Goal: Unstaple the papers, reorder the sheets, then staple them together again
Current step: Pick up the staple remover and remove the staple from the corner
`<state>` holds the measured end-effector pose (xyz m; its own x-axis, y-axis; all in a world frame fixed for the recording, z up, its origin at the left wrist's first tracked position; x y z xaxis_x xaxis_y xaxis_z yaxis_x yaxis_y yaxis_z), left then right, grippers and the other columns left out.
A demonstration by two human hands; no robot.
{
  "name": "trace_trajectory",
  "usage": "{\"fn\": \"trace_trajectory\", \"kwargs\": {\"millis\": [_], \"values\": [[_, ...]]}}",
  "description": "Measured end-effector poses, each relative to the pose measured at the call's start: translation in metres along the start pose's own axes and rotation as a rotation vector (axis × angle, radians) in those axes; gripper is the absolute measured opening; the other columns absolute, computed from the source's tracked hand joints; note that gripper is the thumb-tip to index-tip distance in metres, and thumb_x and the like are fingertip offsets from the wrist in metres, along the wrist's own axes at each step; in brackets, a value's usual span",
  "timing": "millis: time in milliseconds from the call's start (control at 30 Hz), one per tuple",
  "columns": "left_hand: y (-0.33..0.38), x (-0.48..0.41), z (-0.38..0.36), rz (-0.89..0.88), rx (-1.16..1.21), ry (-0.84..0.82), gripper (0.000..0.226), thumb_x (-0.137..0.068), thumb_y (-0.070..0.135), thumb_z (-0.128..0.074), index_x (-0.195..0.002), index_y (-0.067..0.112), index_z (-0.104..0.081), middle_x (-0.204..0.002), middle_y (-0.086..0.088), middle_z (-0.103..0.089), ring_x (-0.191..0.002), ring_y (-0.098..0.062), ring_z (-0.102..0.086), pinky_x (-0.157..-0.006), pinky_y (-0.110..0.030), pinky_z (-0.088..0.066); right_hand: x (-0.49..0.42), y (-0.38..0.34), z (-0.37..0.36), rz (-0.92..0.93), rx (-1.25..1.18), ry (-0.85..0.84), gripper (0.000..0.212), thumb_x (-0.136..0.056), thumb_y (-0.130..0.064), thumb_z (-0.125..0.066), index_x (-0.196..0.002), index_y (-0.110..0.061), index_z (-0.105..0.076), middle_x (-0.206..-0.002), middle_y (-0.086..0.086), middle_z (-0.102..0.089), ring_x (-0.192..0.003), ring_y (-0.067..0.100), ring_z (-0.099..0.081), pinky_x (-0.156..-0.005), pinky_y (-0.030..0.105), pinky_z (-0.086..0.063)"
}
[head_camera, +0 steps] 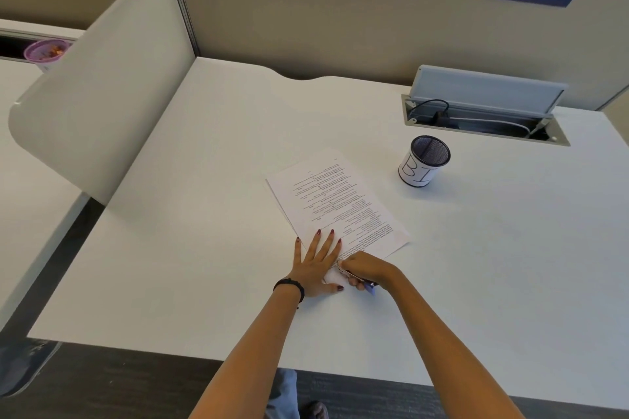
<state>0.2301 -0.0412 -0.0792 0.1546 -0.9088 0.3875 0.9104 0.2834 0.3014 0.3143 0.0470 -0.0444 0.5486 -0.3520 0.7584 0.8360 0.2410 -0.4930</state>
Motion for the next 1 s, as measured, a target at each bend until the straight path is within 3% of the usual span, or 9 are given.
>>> {"fn": "trace_trajectory", "kwargs": {"millis": [300,400,500,600,667,767,867,933,1000], "values": [[-0.002,-0.001,0.001,0.004,0.045,-0.013,0.096,-0.082,0.057,-0.050,-0.145,0.024,0.014,-0.154,0.000,0.024,-0.139,-0.026,0.027,-0.105,-0.062,0.017,0.007,0.001,-0.002,0.065,-0.195,-0.012,0.038,-0.095,-0.022,-0.033,-0.066,-0.008,-0.051,-0.059,0.007,-0.056,-0.038,0.010,-0.051,-0.046,0.019,-0.043],[-0.003,0.001,0.002,-0.002,0.044,-0.041,0.090,-0.086,0.055,-0.047,-0.145,0.024,0.013,-0.154,-0.001,0.024,-0.139,-0.027,0.027,-0.107,-0.062,0.016,0.016,0.007,0.000,0.096,-0.356,0.008,0.027,-0.095,-0.018,-0.035,-0.077,-0.009,-0.054,-0.062,0.007,-0.061,-0.039,0.008,-0.055,-0.044,0.018,-0.043],[-0.008,0.004,0.011,-0.031,0.142,-0.107,0.078,-0.092,0.042,-0.046,-0.146,0.025,0.008,-0.155,0.000,0.020,-0.140,-0.026,0.026,-0.109,-0.058,0.017,0.022,0.023,0.003,0.107,-0.542,0.090,0.023,-0.095,-0.017,-0.037,-0.095,-0.009,-0.059,-0.063,0.002,-0.066,-0.047,0.010,-0.059,-0.048,0.018,-0.046],[-0.013,0.009,0.017,-0.063,0.245,-0.174,0.081,-0.087,0.017,-0.051,-0.147,0.028,0.002,-0.155,0.000,0.020,-0.139,-0.025,0.026,-0.108,-0.052,0.021,0.031,0.043,0.008,0.125,-0.673,0.176,0.025,-0.099,-0.020,-0.030,-0.111,-0.020,-0.052,-0.086,0.006,-0.063,-0.072,0.014,-0.060,-0.067,0.023,-0.051],[-0.015,0.012,0.016,-0.065,0.225,-0.144,0.084,-0.084,0.013,-0.053,-0.146,0.029,0.002,-0.155,0.000,0.020,-0.139,-0.025,0.026,-0.108,-0.052,0.022,0.035,0.056,0.013,0.127,-0.726,0.279,0.026,-0.099,-0.022,-0.033,-0.119,-0.021,-0.049,-0.092,0.008,-0.061,-0.076,0.015,-0.058,-0.070,0.024,-0.050],[-0.016,0.015,0.009,-0.036,0.138,-0.063,0.079,-0.088,0.027,-0.050,-0.145,0.031,0.004,-0.156,-0.002,0.017,-0.140,-0.027,0.024,-0.109,-0.053,0.018,0.037,0.081,0.026,0.084,-0.684,0.576,0.025,-0.095,-0.016,-0.040,-0.115,-0.020,-0.054,-0.084,0.008,-0.058,-0.072,0.020,-0.053,-0.057,0.028,-0.043],[-0.012,0.017,0.003,0.000,0.037,0.020,0.069,-0.081,0.044,-0.023,-0.130,0.053,0.024,-0.156,-0.004,0.015,-0.139,-0.028,0.025,-0.110,-0.057,0.013,0.045,0.103,0.036,0.027,-0.530,0.833,0.026,-0.091,-0.013,-0.045,-0.115,-0.015,-0.053,-0.090,0.010,-0.059,-0.079,0.028,-0.055,-0.070,0.041,-0.050],[-0.009,0.019,0.002,0.019,0.066,0.083,0.060,-0.072,0.053,-0.005,-0.114,0.066,0.035,-0.156,-0.005,0.012,-0.139,-0.030,0.022,-0.109,-0.061,0.009,0.050,0.113,0.040,-0.001,-0.426,0.956,0.025,-0.091,-0.011,-0.048,-0.115,-0.007,-0.053,-0.096,0.019,-0.060,-0.087,0.035,-0.057,-0.077,0.040,-0.046],[-0.004,0.020,0.005,0.036,0.145,0.135,0.053,-0.078,0.064,-0.005,-0.126,0.066,0.017,-0.157,-0.006,0.002,-0.143,-0.033,0.009,-0.109,-0.062,0.007,0.055,0.117,0.042,-0.025,-0.370,1.040,0.023,-0.091,-0.009,-0.048,-0.113,-0.002,-0.053,-0.098,0.024,-0.059,-0.093,0.038,-0.056,-0.079,0.040,-0.043]]}}
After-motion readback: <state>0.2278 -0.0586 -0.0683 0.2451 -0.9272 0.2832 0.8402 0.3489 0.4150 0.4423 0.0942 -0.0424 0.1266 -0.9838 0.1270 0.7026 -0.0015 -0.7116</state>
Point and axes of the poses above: each hand's wrist, its own x-axis away from the middle knuckle, its own z-axis out of the back of the hand, y = z × x, the point moved 4 cm from there along -x, towards the middle knuckle
